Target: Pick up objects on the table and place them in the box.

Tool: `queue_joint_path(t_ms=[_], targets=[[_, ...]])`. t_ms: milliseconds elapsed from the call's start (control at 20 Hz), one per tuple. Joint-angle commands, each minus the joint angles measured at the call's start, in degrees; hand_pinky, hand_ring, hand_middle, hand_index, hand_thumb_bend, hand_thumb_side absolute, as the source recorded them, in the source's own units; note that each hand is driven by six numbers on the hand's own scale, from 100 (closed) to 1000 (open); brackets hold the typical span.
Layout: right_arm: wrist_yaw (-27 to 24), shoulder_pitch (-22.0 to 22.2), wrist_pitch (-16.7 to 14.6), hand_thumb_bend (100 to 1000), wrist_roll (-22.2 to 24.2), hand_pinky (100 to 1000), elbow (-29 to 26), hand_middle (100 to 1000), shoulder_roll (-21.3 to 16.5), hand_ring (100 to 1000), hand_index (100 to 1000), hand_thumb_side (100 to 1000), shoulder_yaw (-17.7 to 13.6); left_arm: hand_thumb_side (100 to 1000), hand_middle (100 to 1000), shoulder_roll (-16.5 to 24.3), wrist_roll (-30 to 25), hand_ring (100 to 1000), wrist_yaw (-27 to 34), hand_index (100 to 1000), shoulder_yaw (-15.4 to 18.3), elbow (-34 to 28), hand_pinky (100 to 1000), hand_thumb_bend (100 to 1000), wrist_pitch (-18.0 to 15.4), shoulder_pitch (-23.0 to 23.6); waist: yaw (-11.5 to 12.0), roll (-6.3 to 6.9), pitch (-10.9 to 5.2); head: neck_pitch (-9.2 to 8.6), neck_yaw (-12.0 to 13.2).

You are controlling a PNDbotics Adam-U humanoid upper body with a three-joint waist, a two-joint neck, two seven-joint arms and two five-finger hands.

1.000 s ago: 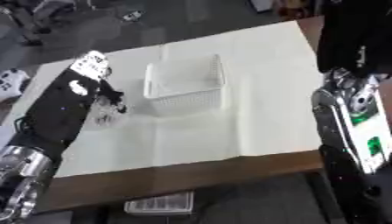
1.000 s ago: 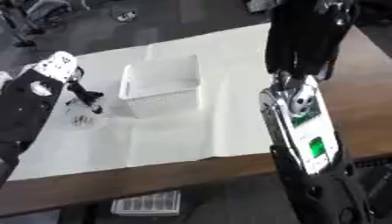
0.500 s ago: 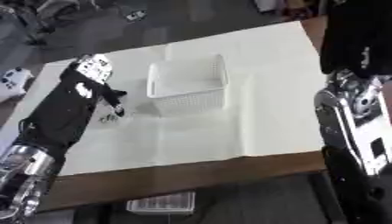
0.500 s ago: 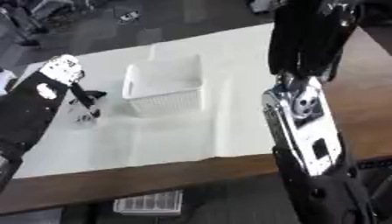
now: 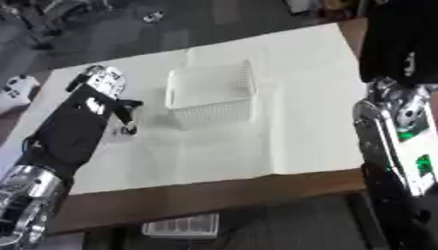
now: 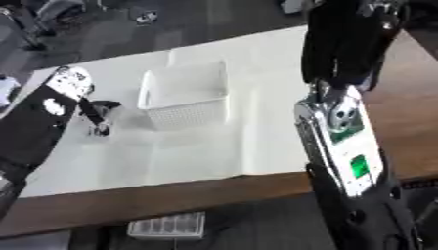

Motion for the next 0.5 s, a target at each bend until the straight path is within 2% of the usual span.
queue_joint_path(t_ms=[50,300,500], targets=[[-0.02,-1.27,-0.06,164,0.12,302,-0.76,491,0.19,441,781,1000,-0.18,1000,891,0.48,0.62,918,-0.16,894,0.03,-0.37,699,698,-0.49,-0.77,0.15,-0.25,-0.92,0.03,0.57],[-0.02,-1.35,-0.07,163,0.17,302,-0.76,492,0.28,442,780,1000,-0.17,1000,870,0.0,1.73,901,0.03,880,-0.17,-0.33,676,655,-1.14,-0.78,0.04,-0.26,-0.87,0.01,0.63],[-0.05,-1.57,-0.16,158,0.28,304,-0.76,492,0.57,443,780,1000,-0.13,1000,872,-0.76,2.51,904,0.01,884,-0.53,-0.19,675,680,-1.6,-0.71,-0.25,-0.21,-0.78,-0.12,0.76]])
